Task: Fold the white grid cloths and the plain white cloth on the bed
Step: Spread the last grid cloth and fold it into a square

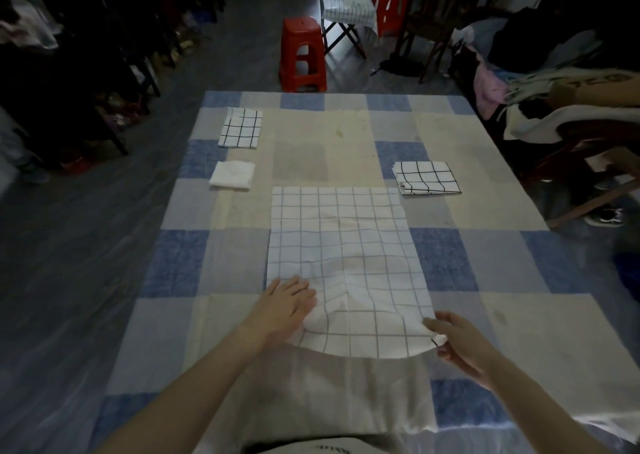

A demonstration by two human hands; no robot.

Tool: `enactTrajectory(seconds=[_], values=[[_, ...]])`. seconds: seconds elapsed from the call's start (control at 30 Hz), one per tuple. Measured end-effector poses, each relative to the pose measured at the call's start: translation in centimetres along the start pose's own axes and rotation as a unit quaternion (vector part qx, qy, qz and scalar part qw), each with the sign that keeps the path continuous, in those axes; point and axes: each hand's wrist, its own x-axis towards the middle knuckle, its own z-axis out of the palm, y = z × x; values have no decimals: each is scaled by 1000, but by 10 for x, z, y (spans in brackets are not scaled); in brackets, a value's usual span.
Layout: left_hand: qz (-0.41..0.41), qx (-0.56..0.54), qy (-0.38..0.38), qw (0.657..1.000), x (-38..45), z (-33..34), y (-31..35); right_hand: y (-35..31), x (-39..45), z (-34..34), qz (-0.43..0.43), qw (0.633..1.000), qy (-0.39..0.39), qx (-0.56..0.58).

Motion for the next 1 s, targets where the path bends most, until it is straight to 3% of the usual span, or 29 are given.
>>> enactTrajectory(seconds=[0.17, 0.33, 0.4, 0.5, 0.67, 0.8, 0.9, 1.0], values=[[-13, 17, -3, 1000, -7, 0, 4, 13, -16, 5, -11, 1000, -24, 10], [-5, 27, 20, 999, -13, 9, 6, 23, -19, 5, -86, 965, 57, -241], [3, 31, 29, 999, -15, 15, 4, 27, -20, 2, -65, 956, 102, -266], [-3, 48, 27, 998, -20, 23, 6, 34, -23, -1, -49, 952, 104, -283], [-6, 92, 129, 987, -21, 32, 19, 43, -23, -2, -26, 938, 123, -324], [10, 57, 196, 979, 1, 34, 33, 33, -19, 21, -130, 879, 234, -395], [38, 36, 196, 979, 30, 35, 47, 9, 2, 61, -245, 857, 212, -401], [44, 56, 136, 988, 58, 28, 53, -9, 34, 108, -317, 820, 187, -438]])
